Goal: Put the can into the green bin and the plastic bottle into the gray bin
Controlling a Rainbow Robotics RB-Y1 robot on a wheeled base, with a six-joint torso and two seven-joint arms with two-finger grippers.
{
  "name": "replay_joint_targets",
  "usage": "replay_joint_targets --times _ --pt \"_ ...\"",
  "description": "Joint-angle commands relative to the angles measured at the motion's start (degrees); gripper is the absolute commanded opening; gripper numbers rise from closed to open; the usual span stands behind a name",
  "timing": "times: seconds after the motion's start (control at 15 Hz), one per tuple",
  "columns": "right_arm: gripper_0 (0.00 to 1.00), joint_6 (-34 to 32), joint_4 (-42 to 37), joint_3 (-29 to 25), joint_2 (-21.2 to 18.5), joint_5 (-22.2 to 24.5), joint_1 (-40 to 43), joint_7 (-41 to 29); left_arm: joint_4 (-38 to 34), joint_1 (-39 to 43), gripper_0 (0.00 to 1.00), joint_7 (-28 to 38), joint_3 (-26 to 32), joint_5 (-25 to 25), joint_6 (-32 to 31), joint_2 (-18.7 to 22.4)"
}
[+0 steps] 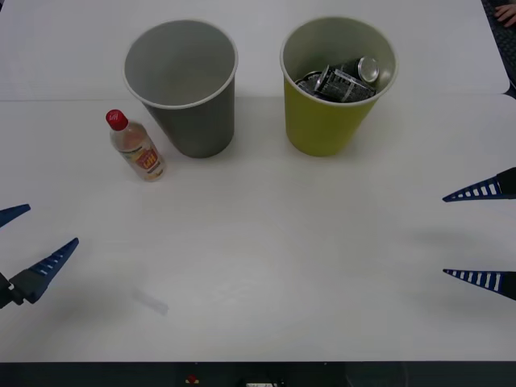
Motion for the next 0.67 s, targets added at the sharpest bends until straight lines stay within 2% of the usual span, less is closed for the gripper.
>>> replay_joint_targets --times 0.07,0.33,0.67 --pt "1.00 0.00 0.00 0.00 0.00 0.00 0.00 0.00 3.04 -3.30 1.00 -8.83 -5.15 9.36 -2.84 0.00" --pt "1.00 0.00 0.00 0.00 0.00 0.00 0.00 0.00 4.01 -10.24 1.00 -26.32 -15.44 30.36 -4.42 1.32" --pt "1.00 0.00 0.00 0.00 0.00 0.00 0.00 0.00 8.32 -21.58 1.00 -39.15 -28.80 45.39 -7.50 1.59"
